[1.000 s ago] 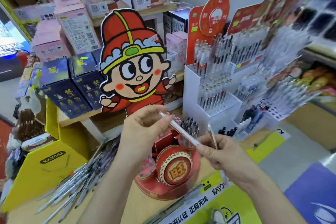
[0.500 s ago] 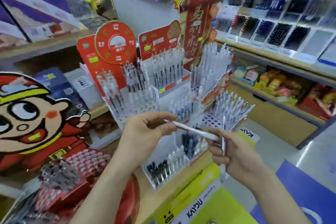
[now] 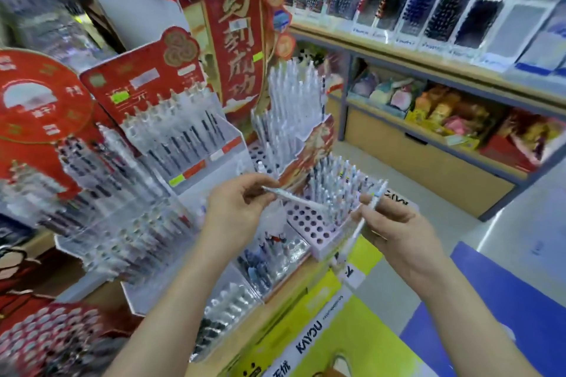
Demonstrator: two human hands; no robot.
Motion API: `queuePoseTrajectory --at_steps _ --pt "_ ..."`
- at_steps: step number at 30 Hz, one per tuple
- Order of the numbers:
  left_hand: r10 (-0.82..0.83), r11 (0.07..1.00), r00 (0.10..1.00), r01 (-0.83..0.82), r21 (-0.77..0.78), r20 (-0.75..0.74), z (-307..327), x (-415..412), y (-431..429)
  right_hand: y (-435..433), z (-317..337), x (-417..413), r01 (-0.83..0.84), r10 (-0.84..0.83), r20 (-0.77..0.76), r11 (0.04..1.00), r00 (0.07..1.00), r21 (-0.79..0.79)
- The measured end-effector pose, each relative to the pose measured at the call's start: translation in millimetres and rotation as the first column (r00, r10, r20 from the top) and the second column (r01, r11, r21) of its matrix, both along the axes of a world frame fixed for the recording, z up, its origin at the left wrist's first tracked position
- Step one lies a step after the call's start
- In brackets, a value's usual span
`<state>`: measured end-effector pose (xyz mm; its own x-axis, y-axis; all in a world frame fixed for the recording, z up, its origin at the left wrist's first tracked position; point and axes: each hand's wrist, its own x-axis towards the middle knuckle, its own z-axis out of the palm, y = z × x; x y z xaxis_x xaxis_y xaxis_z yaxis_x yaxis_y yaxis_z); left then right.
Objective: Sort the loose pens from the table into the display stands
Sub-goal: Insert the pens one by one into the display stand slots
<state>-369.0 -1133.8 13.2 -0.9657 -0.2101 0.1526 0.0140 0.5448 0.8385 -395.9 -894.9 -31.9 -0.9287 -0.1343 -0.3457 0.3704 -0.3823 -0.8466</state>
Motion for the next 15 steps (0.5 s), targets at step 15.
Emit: queuePoseTrajectory --at_steps 15 --pt "-0.151 0.890 0.972 0.212 -0.403 0.180 -58 -61 27 17 -37 -28 0.050 0.010 -0.151 0.920 0.989 0.390"
